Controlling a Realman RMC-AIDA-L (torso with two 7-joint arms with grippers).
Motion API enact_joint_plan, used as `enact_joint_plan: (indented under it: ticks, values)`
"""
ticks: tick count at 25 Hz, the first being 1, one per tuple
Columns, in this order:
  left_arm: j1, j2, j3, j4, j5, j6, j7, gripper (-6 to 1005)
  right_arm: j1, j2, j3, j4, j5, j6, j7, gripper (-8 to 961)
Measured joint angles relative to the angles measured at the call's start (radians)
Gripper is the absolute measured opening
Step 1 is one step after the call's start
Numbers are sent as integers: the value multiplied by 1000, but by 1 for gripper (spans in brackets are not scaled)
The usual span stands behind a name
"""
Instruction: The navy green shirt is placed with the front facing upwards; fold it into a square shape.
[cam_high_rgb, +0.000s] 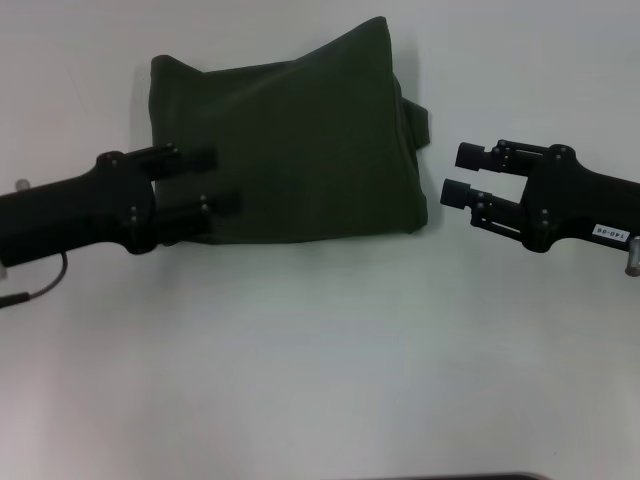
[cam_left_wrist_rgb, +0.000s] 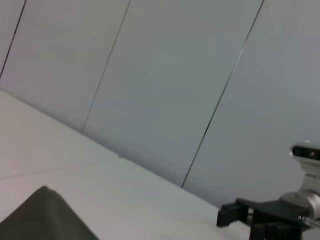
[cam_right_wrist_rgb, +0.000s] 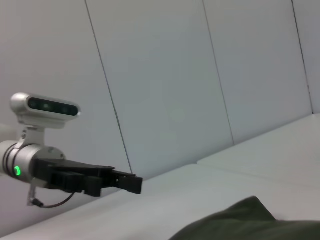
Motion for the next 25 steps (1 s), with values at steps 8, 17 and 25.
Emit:
enact_joint_plan:
  ticks: [8,17,25]
  values:
    - [11,1,-2,-31,-27,-7,52,706,-3,-3,0,-7,-4,27,7,537]
    - [6,3,2,-28,-25,-3,54,706,13,-2,-10,-8,-20,55,1,546]
    - [6,7,8,-31,-18,-21,57,707,16,-2,-4,-19,-15,70,2,542]
